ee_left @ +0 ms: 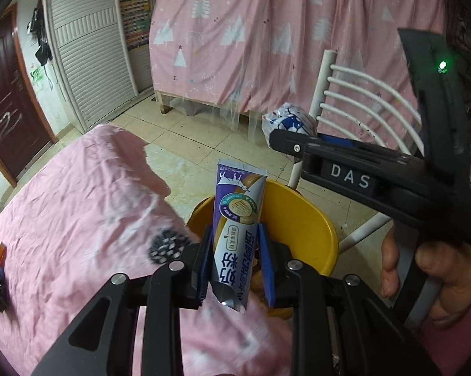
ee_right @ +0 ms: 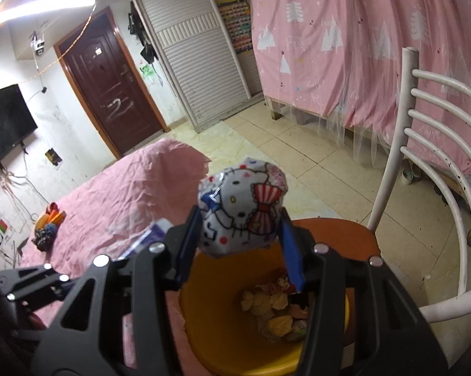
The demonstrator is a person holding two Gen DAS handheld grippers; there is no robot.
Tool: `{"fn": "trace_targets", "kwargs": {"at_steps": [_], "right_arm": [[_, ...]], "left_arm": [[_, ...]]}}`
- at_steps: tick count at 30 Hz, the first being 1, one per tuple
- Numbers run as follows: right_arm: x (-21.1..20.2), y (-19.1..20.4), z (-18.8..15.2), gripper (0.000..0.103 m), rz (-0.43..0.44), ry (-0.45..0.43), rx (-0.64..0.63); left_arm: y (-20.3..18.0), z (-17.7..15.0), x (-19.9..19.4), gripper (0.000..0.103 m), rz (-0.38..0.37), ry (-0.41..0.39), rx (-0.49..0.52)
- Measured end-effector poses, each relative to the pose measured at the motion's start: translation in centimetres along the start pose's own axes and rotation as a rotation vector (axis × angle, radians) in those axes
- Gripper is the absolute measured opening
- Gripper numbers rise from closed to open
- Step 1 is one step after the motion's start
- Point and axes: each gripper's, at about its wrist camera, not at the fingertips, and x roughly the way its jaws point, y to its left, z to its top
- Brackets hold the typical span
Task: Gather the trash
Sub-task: 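Carry the toothpaste and Hello Kitty wrapper to the yellow bin and release both, then move both open tools back over the items on the bed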
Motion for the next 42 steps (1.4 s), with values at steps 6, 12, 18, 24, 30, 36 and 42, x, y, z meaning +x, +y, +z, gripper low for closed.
{"fn": "trace_targets", "kwargs": {"at_steps": [6,12,18,24,30,36,42], "right_arm": [[-0.2,-1.1,0.0,0.047,0.015,-0.001,0.036],[0.4,-0.9,-0.1,0.055,0.019,0.018,0.035],[0.5,-0.1,0.0,0.062,0.011,0.02,0.027],[0.5,1.7,0.3,0.063,0.02,0.016,0.002],[1.7,5.9,0.6,0.065,0.057,0.033,-0.063],[2.9,10.9,0.9,0.065,0.094,0.048,-0.135],[4.2,15.1,0.7,0.066,0.123,0.07,-0.196]], "left_arm": [[-1.3,0.5,1.5,0.054,0.0,0.019,0.02],[-0.6,0.1,0.9,0.057,0.015,0.014,0.0],[1.0,-0.4,-0.9,0.057,0.019,-0.01,-0.037],[3.2,-0.9,-3.1,0.057,0.038,-0.052,-0.077],[6.5,-1.6,-5.4,0.057,0.076,-0.091,-0.138],[10.7,-2.9,-7.3,0.057,0.119,-0.115,-0.204],[16.0,-4.5,-9.6,0.061,0.179,-0.149,-0.279]]}}
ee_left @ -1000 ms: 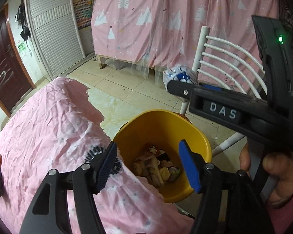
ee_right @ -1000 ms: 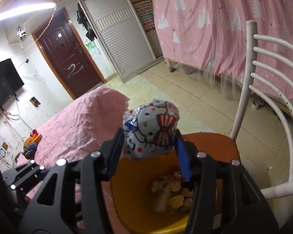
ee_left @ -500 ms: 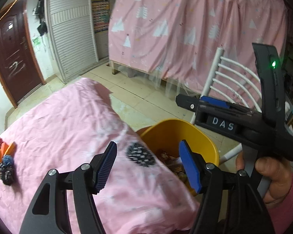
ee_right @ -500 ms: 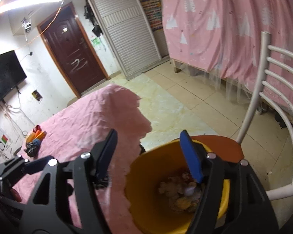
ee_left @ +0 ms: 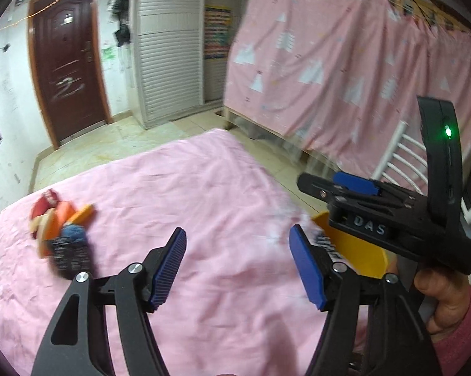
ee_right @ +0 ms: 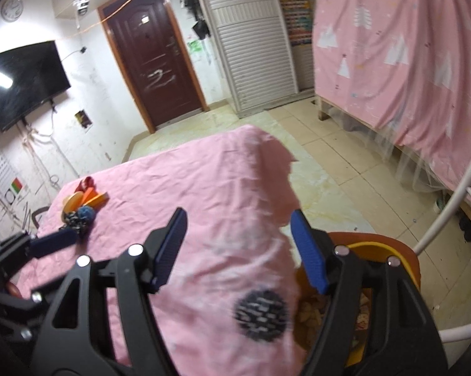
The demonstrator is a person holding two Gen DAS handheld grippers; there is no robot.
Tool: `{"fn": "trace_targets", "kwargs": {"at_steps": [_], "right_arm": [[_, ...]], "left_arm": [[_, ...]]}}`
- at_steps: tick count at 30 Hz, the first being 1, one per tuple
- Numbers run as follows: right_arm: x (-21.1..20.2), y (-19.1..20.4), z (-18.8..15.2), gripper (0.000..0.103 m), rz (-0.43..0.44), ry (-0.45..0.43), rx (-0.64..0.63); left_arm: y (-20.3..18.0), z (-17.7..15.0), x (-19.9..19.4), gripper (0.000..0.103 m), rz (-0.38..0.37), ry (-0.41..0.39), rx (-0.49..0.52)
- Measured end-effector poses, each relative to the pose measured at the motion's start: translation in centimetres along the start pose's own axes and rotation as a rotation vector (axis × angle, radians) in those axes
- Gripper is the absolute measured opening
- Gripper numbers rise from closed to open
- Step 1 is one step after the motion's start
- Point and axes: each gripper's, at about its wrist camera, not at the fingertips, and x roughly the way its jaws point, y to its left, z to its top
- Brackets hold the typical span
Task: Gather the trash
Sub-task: 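Move both open tools back over the items on the bed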
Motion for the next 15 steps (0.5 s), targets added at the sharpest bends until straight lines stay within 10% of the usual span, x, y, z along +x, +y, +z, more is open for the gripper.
{"fn": "trace_targets", "kwargs": {"at_steps": [15], "right_arm": [[5.4,12.7,-0.7,0.066,0.13,0.105,-0.204]], "left_arm": [[13.4,-0.1,-1.8,0.064,0.178,-0.03,-0.182]]}}
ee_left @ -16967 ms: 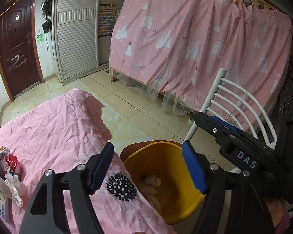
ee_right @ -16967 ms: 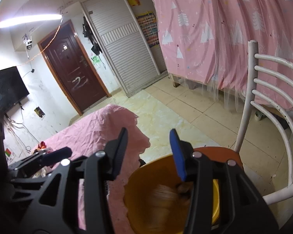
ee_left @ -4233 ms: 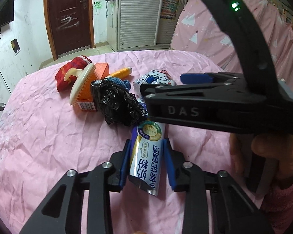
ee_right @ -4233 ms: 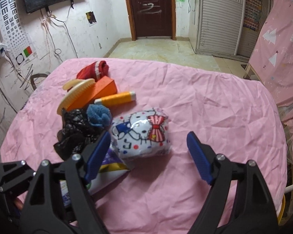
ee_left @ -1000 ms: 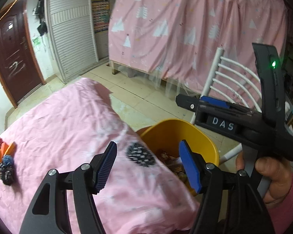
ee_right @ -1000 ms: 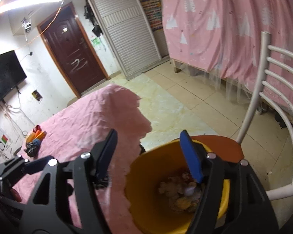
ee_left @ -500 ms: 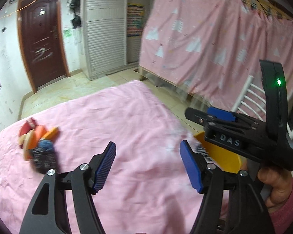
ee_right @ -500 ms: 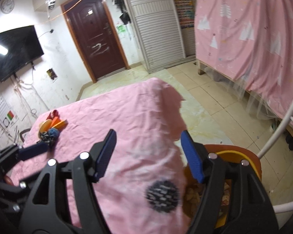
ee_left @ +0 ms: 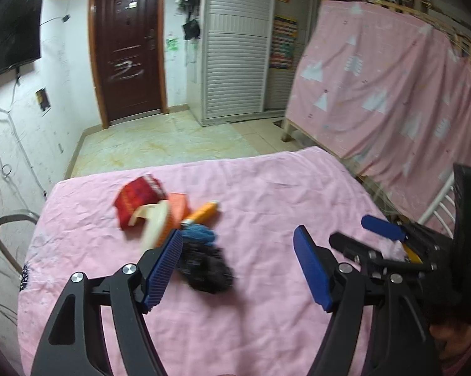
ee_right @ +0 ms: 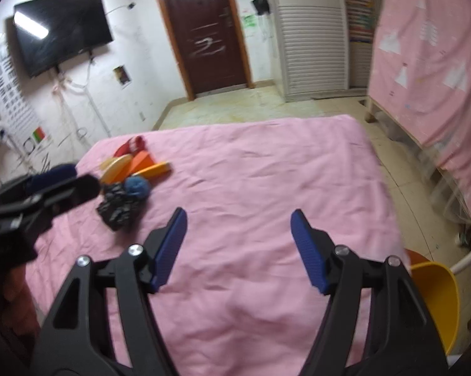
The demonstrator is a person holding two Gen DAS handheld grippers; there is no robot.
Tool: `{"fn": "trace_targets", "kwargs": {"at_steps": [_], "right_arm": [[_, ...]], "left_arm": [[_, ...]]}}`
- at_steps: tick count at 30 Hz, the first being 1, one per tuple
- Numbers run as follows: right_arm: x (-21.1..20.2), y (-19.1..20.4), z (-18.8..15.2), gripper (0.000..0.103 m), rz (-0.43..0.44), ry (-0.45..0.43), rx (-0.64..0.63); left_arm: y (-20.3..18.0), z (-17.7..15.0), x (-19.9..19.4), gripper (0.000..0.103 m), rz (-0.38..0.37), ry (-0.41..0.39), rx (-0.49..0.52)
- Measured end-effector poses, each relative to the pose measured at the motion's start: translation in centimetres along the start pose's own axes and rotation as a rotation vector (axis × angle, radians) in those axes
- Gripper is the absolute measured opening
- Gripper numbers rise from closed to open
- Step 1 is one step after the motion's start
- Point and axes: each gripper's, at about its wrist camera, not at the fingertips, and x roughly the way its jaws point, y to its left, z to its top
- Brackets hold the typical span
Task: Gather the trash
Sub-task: 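Move both open tools back over the items on the bed, then grasp the white round soap dish with the left tool while the right tool grasps the black plastic bag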
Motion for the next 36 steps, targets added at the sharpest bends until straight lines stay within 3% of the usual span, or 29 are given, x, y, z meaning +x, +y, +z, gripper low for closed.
{"fn": "trace_targets", "kwargs": {"at_steps": [12,27,36], "right_arm": [[3.1,6.9,0.1,0.072,0.113,0.061,-0.112],[6.7,11.1,-0.1,0.071,0.19,0.136,-0.22],[7.1,11.7,-0.3,0.045,0.19,0.141,-0.225]], "left_arm": [[7.9,0.8,2.8,0.064,0.01,0.054,-0.201],[10.8,0.1,9.0,0.064,-0.025,0.198,-0.32],[11.2,0.5,11.3,0.064,-0.073,0.231,-0.4]]}}
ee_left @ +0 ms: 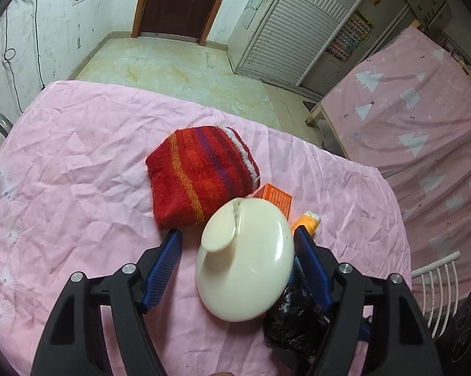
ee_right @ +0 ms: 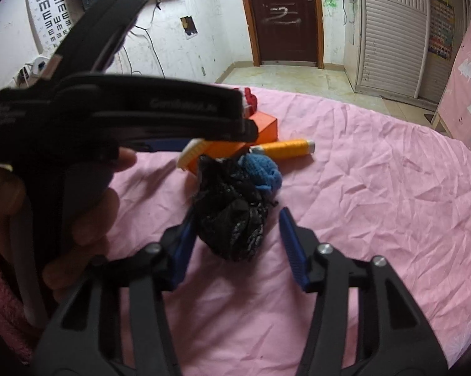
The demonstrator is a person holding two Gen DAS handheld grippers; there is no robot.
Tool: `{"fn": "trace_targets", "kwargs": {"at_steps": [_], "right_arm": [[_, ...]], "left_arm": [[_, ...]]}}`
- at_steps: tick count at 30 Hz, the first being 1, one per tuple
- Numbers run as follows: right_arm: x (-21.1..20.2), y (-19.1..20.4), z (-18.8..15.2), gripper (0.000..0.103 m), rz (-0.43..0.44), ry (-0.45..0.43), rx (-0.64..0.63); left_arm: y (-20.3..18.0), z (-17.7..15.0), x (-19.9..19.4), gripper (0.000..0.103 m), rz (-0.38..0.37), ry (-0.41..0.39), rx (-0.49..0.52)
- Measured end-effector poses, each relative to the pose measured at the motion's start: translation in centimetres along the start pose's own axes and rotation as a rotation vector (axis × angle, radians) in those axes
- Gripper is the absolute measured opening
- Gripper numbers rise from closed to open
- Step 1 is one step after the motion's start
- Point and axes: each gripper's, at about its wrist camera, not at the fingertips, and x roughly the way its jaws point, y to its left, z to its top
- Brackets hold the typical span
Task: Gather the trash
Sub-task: 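Grasp the white round soap dish with the left tool while the right tool grasps the black plastic bag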
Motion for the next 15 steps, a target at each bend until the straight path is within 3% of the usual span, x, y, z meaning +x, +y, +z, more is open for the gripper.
{"fn": "trace_targets", "kwargs": {"at_steps": [2,4,7,15], "right_arm": [[-0.3,0.1,-0.2,0.038,-0.005,-0.002,-0.005],[-0.3,0.3,-0.2,0.032,-0.007,-0.004,-0.01],[-0.4,0.6,-0.3,0.027,-0.008,-0.005,-0.018],[-2.1,0.3,-0.9,0.027,-0.007,-0.03,0.004]], "left_arm": [[-0.2,0.0,0.1,0.061,0.006,-0.005,0.002],[-0.3,0.0,0.1,0.045,0.007,-0.003,0.008],[-0.5,-0.1,0.0,0.043,0.005,-0.009,0.014],[-0.6,-0.8,-1.7,0.043,0.009,-0.043,0.015]]}}
